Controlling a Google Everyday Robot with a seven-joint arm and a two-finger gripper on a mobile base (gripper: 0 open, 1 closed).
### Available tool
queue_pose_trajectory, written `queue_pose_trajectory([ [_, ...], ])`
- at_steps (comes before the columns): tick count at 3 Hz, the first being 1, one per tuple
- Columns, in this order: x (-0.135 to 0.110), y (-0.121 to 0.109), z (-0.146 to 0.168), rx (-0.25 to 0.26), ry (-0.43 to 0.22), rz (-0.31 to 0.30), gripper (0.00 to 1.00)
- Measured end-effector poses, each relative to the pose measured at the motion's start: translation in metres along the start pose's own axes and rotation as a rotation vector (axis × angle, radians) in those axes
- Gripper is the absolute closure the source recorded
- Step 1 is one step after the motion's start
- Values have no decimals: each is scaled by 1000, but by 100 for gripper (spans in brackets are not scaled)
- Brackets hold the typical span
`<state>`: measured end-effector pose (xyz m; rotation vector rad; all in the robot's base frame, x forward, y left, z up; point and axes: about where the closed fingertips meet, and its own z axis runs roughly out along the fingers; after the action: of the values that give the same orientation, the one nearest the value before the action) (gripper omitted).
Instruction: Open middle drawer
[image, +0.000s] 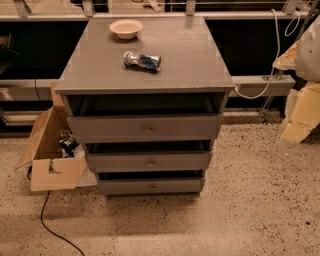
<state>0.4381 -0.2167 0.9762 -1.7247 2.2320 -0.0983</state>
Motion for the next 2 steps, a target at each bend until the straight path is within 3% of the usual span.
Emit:
queue_pose_trajectory([
  [1, 0, 0, 0, 0, 0, 0, 0],
  [2, -4, 5, 50, -23, -54, -54, 0],
])
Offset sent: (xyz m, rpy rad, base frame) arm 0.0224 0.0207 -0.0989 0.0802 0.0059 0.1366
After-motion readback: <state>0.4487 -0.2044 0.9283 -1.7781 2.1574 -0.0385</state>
